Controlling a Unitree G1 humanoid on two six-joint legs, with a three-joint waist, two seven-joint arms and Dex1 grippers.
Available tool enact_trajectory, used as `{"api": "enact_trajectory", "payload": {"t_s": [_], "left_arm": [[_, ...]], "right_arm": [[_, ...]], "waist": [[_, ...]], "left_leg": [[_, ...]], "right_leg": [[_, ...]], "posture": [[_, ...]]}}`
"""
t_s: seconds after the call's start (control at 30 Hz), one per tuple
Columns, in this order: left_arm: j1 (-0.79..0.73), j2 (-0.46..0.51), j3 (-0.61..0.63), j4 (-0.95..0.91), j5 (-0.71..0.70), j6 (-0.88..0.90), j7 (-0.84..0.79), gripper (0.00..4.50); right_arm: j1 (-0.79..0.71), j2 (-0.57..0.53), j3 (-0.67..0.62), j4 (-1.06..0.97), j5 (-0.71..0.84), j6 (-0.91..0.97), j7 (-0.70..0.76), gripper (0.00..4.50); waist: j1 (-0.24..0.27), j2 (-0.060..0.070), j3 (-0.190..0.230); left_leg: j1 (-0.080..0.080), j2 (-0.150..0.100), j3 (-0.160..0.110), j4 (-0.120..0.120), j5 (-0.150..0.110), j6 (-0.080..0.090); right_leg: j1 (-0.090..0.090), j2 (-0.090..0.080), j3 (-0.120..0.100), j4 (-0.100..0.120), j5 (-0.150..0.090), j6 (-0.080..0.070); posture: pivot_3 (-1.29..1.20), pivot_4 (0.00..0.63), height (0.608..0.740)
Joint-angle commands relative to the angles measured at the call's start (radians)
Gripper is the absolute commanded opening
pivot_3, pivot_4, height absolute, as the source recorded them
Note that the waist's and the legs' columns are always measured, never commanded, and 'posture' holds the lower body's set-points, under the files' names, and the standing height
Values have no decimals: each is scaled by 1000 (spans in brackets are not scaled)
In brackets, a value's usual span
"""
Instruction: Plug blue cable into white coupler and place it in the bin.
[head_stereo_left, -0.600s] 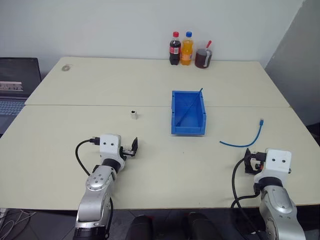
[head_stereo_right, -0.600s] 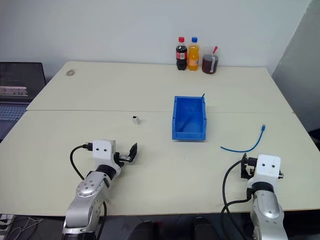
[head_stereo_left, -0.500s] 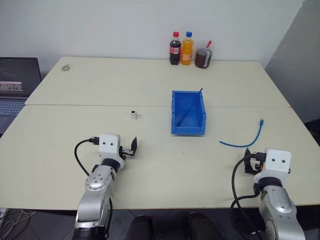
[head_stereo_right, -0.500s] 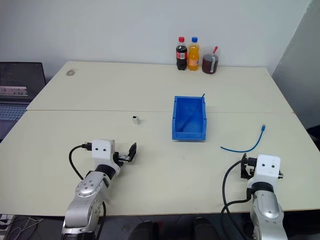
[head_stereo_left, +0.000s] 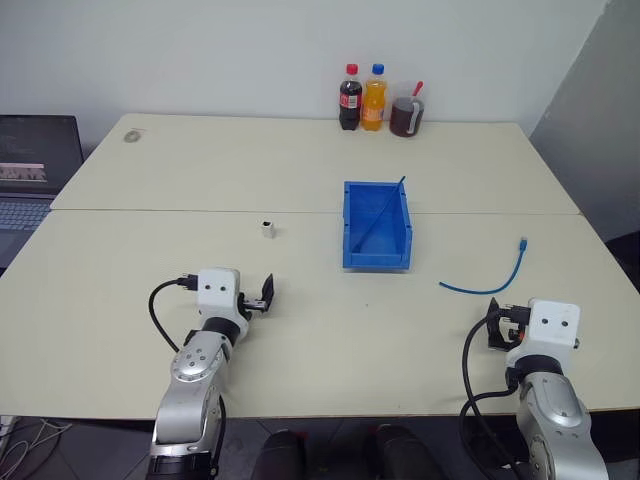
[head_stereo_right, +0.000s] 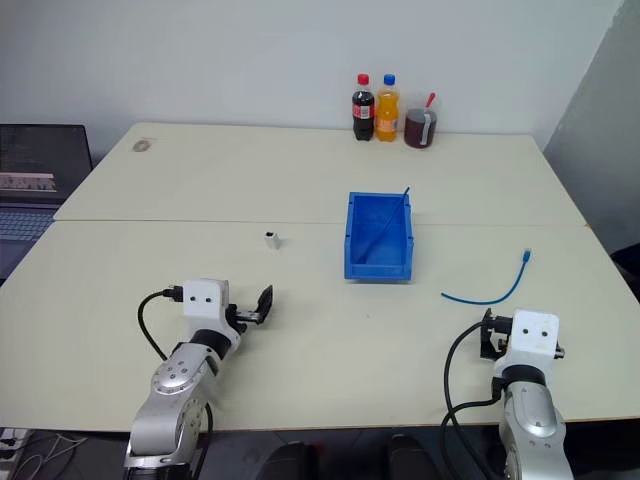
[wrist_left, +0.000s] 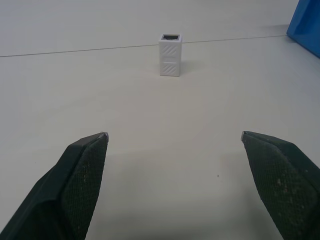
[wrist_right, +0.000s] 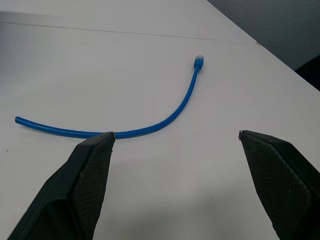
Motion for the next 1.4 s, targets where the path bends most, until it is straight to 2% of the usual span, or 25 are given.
{"api": "enact_trajectory", "payload": {"t_s": [0.03, 0.17, 0.27, 0.47, 0.57, 0.73, 0.83, 0.97, 1.2, 1.4], "left_arm": [[-5, -3, -15, -30, -2, -2, -3, 4500], [-13, 20, -48, -37, -13, -2, -52, 4500], [-72, 68, -81, -48, -67, 38, -167, 4500], [-440, 190, -170, 36, -233, 141, -536, 4500], [-643, 184, -256, 162, -257, 99, -731, 4500], [-819, 125, -368, 387, -237, -3, -961, 4500], [-879, 80, -387, 533, -196, -98, -1002, 4500], [-899, 49, -386, 614, -174, -164, -1026, 4500], [-864, 50, -366, 600, -177, -157, -1041, 4500], [-839, 52, -354, 570, -179, -130, -1026, 4500]], "right_arm": [[-8, -8, -9, -39, -2, 5, 0, 4211], [-16, -19, -19, -44, -4, 11, 2, 4211], [-24, -30, -30, -49, -6, 23, 2, 4211], [-148, -89, -111, -26, 32, 97, 22, 4211], [-267, -154, -164, 82, 81, 132, 65, 4211], [-441, -245, -207, 307, 142, 179, 129, 4211], [-501, -296, -197, 435, 148, 165, 158, 4211], [-552, -341, -169, 576, 147, 112, 203, 4211], [-643, -395, -162, 826, 150, 44, 234, 4211], [-726, -404, -168, 963, 178, 18, 241, 4211]], "waist": [[0, 0, 0], [0, 0, 0], [0, 0, 0], [4, 0, 3], [3, 1, 3], [-4, 3, 3], [-2, 7, 5], [-3, 7, 5], [-1, 8, 6], [-3, 8, 6]], "left_leg": [[0, 0, 0, 0, 0, 0], [0, 0, 0, 1, 0, 0], [0, -1, 0, 1, 0, 0], [0, -2, 1, 4, 1, 0], [0, -4, 2, 5, 1, 0], [0, -3, 5, 4, 1, 1], [0, -3, 5, 3, 1, 1], [0, -3, 5, 2, 1, 2], [-1, -3, 6, 2, 1, 2], [0, -3, 6, 3, 1, 2]], "right_leg": [[0, 0, 0, 0, 0, 0], [0, 0, 0, 1, 0, 0], [0, 0, 0, 1, 0, 0], [1, 4, -5, 3, 1, -1], [2, 4, -5, 3, 2, 0], [1, 6, -1, 2, 3, -2], [1, 7, -1, 2, 3, -2], [1, 7, 0, 2, 2, -3], [0, 7, 0, 2, 3, -3], [0, 7, 0, 4, 3, -3]], "posture": [[0, 150, 740], [0, 150, 740], [0, 150, 740], [0, 150, 740], [0, 150, 740], [0, 150, 740], [0, 150, 740], [0, 150, 740], [0, 150, 740], [0, 150, 740]]}}
